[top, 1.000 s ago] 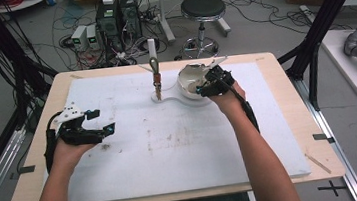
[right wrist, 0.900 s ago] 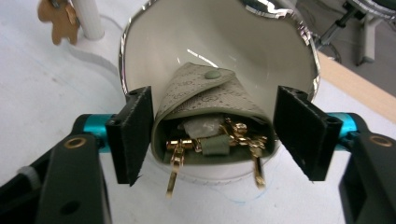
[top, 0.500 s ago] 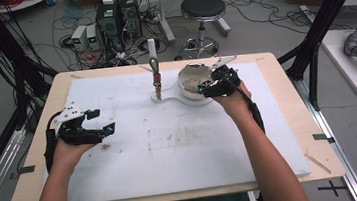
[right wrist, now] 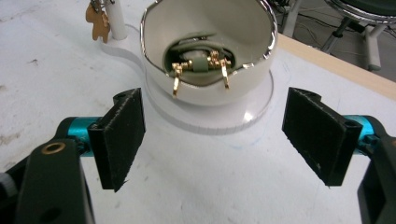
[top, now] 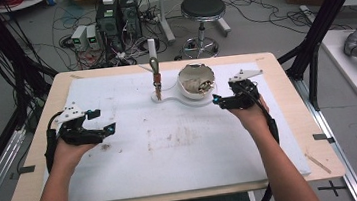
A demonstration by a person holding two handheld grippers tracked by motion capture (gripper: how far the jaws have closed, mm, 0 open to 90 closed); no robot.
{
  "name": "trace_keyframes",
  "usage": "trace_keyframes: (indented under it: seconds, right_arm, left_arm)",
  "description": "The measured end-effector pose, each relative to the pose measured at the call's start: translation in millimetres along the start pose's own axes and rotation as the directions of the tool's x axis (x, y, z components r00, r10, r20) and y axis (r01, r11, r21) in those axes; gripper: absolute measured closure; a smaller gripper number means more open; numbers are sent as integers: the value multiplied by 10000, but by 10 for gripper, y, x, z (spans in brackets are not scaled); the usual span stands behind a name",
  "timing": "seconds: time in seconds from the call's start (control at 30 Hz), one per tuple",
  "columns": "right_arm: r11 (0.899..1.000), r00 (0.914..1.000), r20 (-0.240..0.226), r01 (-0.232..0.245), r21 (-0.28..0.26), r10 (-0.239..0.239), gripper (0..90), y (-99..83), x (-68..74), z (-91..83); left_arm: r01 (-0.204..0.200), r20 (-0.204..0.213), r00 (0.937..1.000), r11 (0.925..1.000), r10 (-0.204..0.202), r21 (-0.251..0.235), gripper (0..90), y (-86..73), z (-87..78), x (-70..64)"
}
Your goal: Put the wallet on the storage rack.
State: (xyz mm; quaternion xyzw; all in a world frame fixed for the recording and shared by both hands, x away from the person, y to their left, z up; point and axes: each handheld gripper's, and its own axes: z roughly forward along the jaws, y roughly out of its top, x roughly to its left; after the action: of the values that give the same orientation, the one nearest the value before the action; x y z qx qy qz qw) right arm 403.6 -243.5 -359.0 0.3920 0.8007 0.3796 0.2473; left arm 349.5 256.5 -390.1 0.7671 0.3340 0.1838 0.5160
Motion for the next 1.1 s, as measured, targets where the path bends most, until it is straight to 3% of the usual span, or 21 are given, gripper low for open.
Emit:
trace_keyframes:
  seconds: [0.23,0.63,1.1]
  right_arm:
    - [9992,9994,-98,-338,-209,336,217,-276,-29,-123]
    - [9975,9977,-209,-655,-265,649,217,-600,-13,-133]
    - [9953,9963,-232,-833,-491,823,202,-779,-17,-147]
  left_arm:
    - [30,3,10000,10000,-30,-2,161,-14,-3,13]
    - [20,47,10000,10000,-20,-51,161,-24,3,9]
    - [75,129,9999,9998,-72,-192,161,-50,-11,47]
